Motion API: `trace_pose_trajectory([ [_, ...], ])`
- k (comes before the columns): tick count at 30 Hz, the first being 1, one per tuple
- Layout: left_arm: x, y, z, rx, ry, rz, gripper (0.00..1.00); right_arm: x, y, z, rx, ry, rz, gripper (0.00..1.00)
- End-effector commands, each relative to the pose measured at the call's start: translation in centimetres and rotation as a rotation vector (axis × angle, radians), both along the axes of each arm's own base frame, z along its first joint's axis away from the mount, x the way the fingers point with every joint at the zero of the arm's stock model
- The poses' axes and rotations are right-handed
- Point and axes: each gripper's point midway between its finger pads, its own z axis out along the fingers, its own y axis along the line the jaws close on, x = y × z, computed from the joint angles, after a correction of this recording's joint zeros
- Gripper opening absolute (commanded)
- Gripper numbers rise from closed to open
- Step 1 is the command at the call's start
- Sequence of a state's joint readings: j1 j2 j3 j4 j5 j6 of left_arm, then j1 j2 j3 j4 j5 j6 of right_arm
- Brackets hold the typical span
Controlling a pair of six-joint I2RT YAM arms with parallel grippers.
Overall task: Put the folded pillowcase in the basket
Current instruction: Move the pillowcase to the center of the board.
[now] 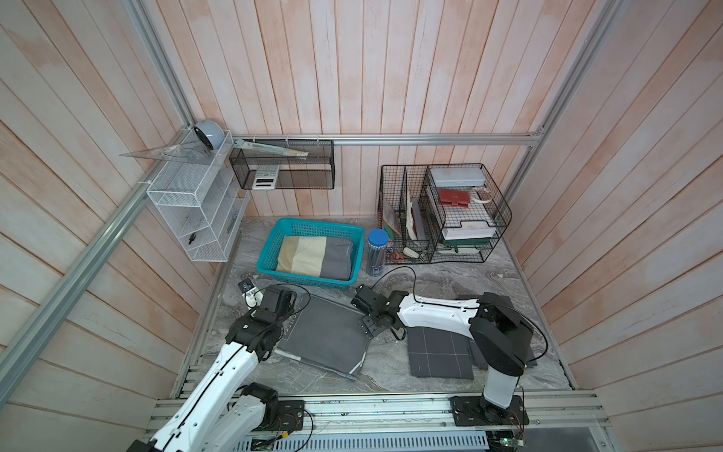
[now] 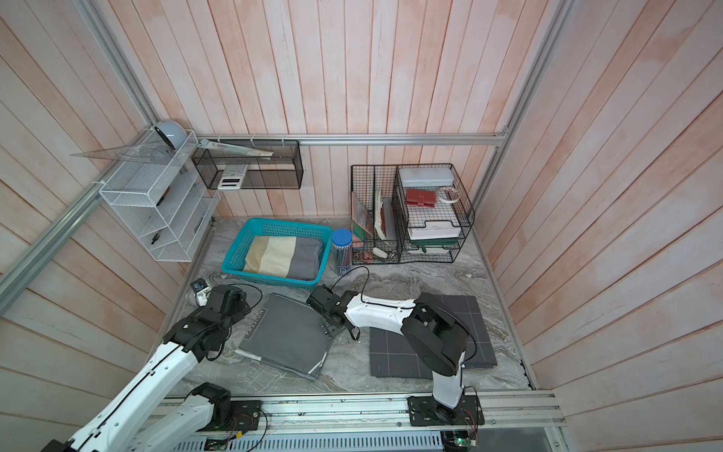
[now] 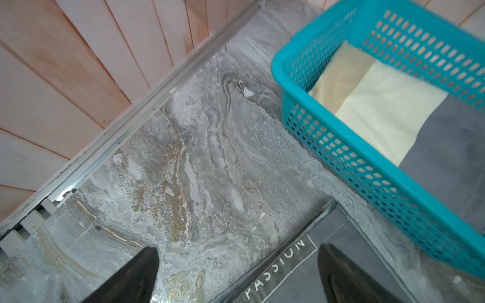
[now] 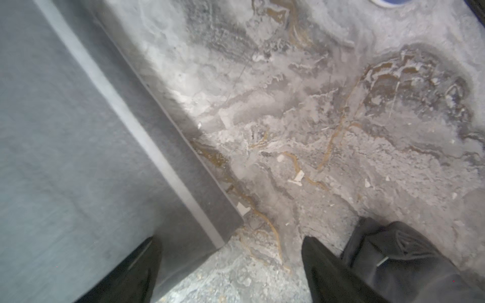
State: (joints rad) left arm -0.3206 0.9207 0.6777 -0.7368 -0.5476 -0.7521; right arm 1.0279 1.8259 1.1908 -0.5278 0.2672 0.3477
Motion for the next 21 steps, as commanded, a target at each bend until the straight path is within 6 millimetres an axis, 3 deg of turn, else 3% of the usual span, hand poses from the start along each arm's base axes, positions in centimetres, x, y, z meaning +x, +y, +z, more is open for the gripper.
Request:
trace_pose_trajectory([
  [1,0.9,-2.2,-1.0,-0.094,0.019,-0.074,1.0,-1.4,3.0,1.9,0.151,0.023,0.044,0.89],
  [5,0.6,-2.6,-3.3,-0.117,0.077,-0.069,1.0,-3.8,5.2,0.8,0.214,0.106,0.103,0.88],
  [9,0.4,-3.1,-6.0,-0.128,0.166,-0.068,1.0,-4.6,5.0,-0.8,0.175,0.126,0.08,0.87],
  [15,0.3,-5.3,-8.9,-0.265,0.196,-0.065,1.0,-3.2,2.6,-2.0,0.126,0.128,-0.015,0.86],
  [21,-0.3,-8.0,-10.7,-0.279,0.249,-0.107,1.0,-1.0,0.7,-2.8,0.143,0.154,-0.097,0.86],
])
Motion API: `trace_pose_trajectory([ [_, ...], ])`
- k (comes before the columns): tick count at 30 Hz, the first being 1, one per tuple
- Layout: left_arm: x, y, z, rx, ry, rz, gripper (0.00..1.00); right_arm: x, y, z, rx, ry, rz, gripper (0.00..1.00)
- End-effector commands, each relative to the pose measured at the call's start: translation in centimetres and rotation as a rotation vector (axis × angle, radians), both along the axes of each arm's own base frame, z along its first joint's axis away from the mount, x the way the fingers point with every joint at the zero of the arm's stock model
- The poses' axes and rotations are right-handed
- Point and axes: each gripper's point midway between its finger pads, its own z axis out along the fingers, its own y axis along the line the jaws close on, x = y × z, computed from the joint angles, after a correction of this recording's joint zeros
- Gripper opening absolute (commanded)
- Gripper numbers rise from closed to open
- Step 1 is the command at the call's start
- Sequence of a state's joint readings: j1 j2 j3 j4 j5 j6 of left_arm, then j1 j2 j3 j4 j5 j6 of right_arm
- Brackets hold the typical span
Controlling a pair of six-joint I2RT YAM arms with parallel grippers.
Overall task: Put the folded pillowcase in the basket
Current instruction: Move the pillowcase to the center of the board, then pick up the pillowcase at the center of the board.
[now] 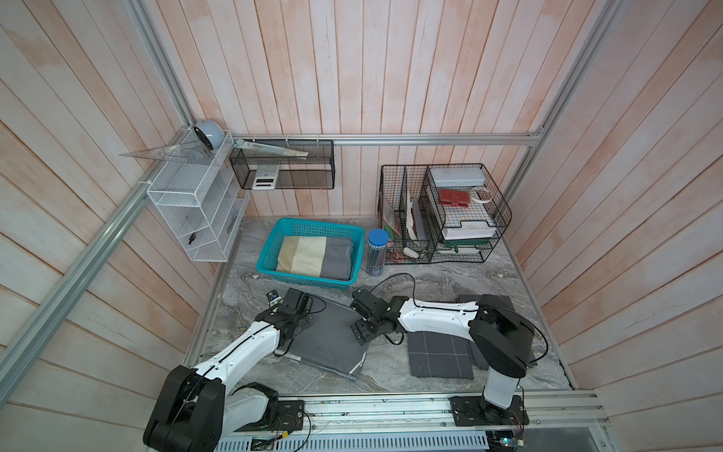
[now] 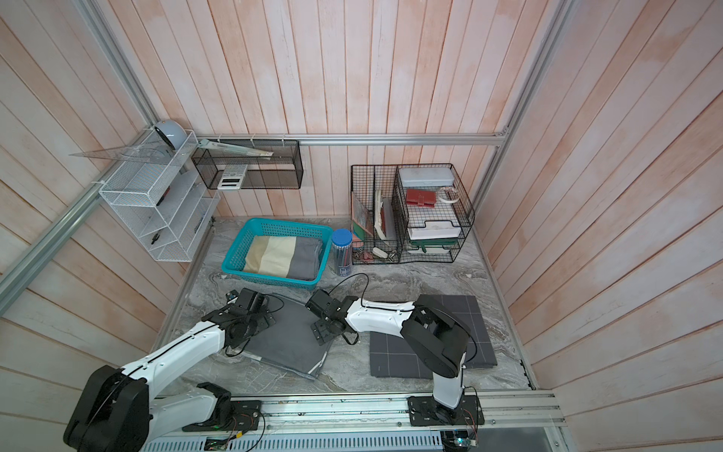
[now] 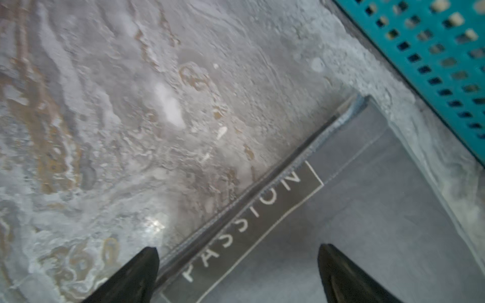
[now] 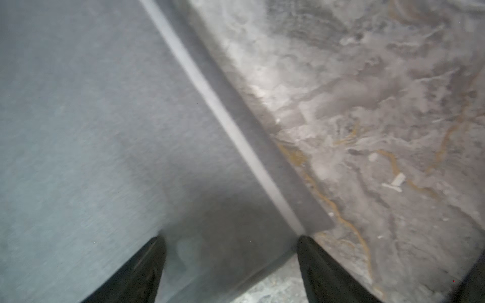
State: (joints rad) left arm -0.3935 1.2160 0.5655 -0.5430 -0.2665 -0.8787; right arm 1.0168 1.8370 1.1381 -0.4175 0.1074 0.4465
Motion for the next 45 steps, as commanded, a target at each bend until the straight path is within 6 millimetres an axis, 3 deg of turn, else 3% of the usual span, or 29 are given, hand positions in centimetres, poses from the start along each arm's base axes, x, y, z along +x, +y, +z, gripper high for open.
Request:
trace_pose_trajectory([
  [1,0.0,-2.1,-0.8,-0.062,0.002,-0.007,1.0,0.9,-1.1,-1.2,-0.002,0.043,-0.057,0.86],
  [7,-1.7,-5.3,-1.6,-0.163,0.003,-0.008,1.0,3.4,-2.1,-1.2,0.0,0.04,-0.119,0.86],
  [13,-3.0,-6.5,-0.9,-0.192,-0.037,-0.005,1.0,4.5,-3.1,0.1,0.019,0.011,-0.161,0.85],
  [18,-2.0,-3.7,2.3,-0.063,-0.132,-0.009,1.0,3.9,-3.0,1.5,0.044,-0.022,-0.153,0.83],
  [22,-1.0,0.3,4.9,0.045,-0.138,0.033,1.0,2.7,-2.9,1.9,0.019,-0.037,-0.143,0.83],
  [24,-0.6,1.5,4.6,0.011,-0.115,0.055,1.0,2.1,-2.7,1.9,0.049,-0.016,-0.155,0.83],
  [27,0.1,1.7,3.6,-0.096,-0.092,0.057,1.0,1.4,-2.2,2.3,0.128,0.018,-0.183,0.82],
  [30,0.4,1.6,2.6,-0.087,-0.047,0.029,1.0,1.1,-2.2,2.9,0.171,0.021,-0.225,0.81],
  [35,0.7,-0.1,0.6,-0.148,0.005,-0.031,0.98,1.1,-2.3,2.7,0.207,0.03,-0.292,0.8],
  [45,0.3,-2.7,-2.7,-0.201,0.079,-0.091,0.85,0.3,-1.8,0.0,0.224,0.114,-0.33,0.74],
])
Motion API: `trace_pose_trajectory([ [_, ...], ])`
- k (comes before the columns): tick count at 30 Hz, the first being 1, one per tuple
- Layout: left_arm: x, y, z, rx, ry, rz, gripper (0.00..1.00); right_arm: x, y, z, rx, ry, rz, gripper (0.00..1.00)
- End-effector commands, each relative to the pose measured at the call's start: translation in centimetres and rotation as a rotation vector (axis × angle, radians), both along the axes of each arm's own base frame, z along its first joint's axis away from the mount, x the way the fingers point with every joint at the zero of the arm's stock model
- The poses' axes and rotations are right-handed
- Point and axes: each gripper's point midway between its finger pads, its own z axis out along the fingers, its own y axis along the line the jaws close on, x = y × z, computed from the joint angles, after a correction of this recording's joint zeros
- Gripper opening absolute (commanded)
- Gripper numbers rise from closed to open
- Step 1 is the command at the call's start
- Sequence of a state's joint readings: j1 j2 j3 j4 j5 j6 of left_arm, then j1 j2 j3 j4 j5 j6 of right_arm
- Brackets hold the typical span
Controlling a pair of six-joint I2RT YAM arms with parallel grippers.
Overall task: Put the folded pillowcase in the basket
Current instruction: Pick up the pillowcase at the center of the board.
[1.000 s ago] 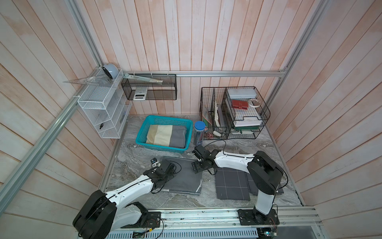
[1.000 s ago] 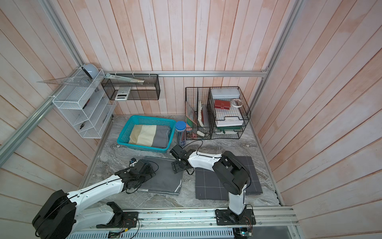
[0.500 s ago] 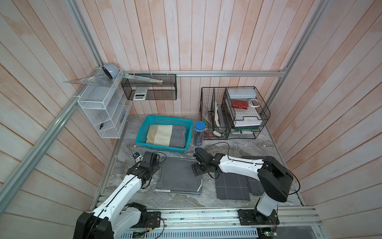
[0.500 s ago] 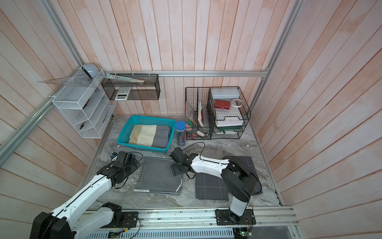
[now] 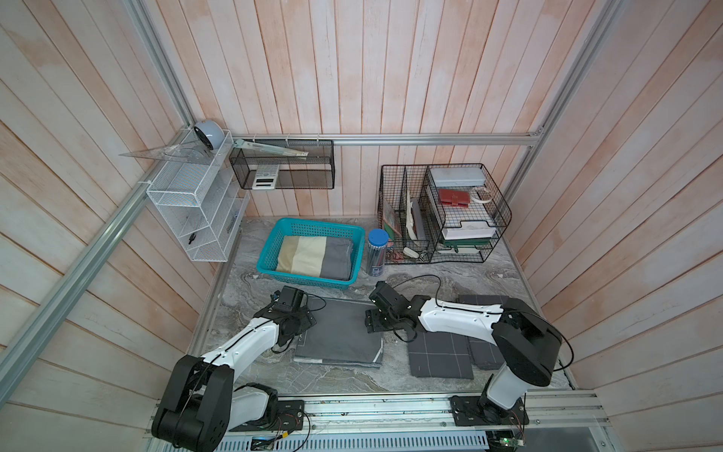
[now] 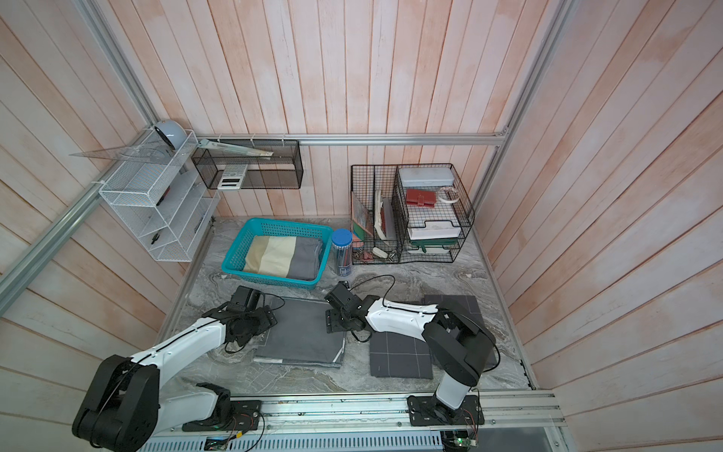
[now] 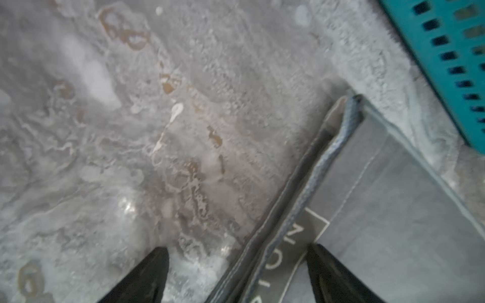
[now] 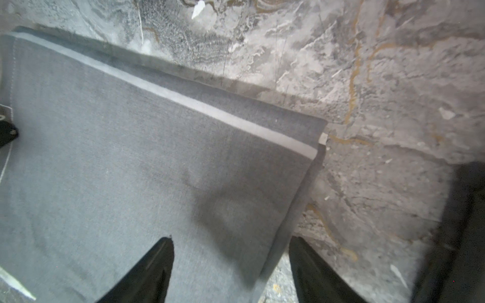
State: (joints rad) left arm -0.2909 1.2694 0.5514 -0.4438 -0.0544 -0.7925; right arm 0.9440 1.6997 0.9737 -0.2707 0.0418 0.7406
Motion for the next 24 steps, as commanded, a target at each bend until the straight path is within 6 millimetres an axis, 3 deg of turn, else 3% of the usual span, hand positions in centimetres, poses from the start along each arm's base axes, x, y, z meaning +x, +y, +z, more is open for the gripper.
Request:
trace_pose_trajectory([
  [1,-0.6,-1.7,-1.6,-0.041,0.041,-0.043,0.82,-0.6,0.4,-1.4,0.014,0.049,-0.012,0.73],
  [3,-0.6,-2.2,-1.8,-0.043,0.041,-0.055,0.72,-0.7,0.6,-1.9,0.013,0.062,-0.009,0.72],
  [12,-0.5,-2.9,-2.0,-0.052,0.033,-0.053,0.49,-0.9,0.2,-2.8,-0.012,0.082,-0.024,0.69],
  [21,-0.8,-2.4,-2.3,-0.031,0.035,-0.035,0.4,-0.2,-3.5,-1.1,-0.106,-0.021,-0.104,0.75],
  [24,-0.7,-2.4,-2.5,-0.032,0.033,-0.032,0.36,-0.5,-3.0,-1.9,-0.095,0.008,-0.089,0.75],
])
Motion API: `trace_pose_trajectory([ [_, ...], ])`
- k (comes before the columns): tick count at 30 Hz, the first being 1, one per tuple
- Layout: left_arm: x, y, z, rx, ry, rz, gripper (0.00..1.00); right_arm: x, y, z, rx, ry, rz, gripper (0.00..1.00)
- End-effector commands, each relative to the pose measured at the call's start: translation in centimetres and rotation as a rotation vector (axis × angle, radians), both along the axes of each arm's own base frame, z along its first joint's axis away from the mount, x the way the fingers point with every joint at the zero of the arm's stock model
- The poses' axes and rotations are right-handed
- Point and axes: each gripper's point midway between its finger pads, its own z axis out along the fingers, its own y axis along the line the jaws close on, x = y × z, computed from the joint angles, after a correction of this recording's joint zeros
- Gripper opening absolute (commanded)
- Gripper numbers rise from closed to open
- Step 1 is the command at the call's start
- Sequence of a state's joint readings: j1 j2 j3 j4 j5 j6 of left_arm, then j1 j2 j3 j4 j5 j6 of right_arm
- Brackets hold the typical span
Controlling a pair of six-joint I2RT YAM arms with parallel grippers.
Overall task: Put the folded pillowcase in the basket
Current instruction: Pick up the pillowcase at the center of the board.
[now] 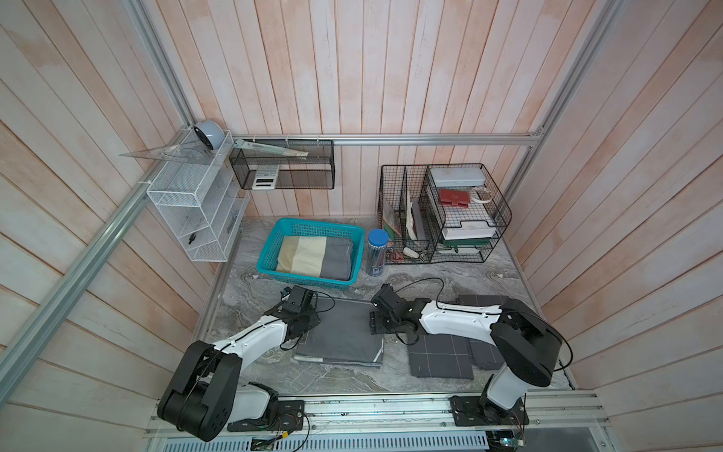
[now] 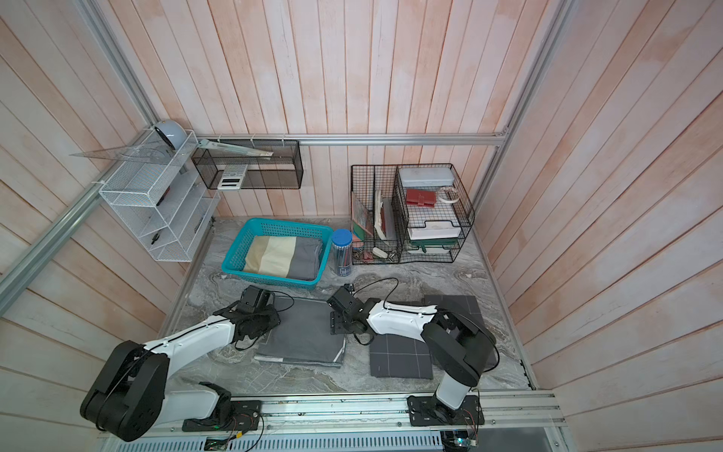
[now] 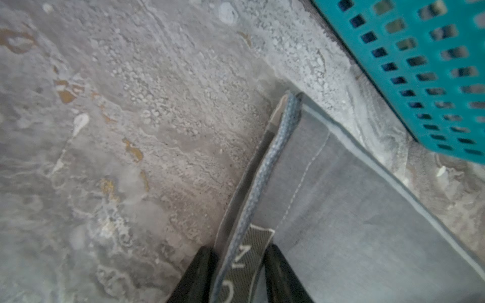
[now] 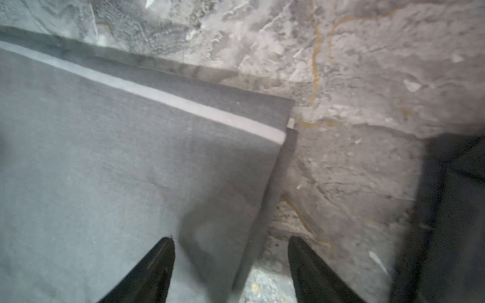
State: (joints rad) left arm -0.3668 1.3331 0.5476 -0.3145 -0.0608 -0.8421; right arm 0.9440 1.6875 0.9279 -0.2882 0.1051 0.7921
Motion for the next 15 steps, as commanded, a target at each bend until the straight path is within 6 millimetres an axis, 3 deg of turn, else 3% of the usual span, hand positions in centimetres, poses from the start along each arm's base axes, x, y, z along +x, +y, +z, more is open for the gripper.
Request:
trace_pose_trajectory([
  [1,-2.2,0.3,-2.1,0.005,0.09,0.0,0.35,-0.4,-0.4,-1.0,-0.025,0.023,0.0,0.75],
  [8,-2.3,0.1,-2.2,-0.003,0.086,0.003,0.25,-0.7,1.2,-2.0,-0.004,0.075,0.045,0.71],
  [15,-2.2,-0.3,-1.7,-0.018,0.065,0.002,0.15,-0.7,2.6,-2.0,0.012,0.084,0.079,0.48],
])
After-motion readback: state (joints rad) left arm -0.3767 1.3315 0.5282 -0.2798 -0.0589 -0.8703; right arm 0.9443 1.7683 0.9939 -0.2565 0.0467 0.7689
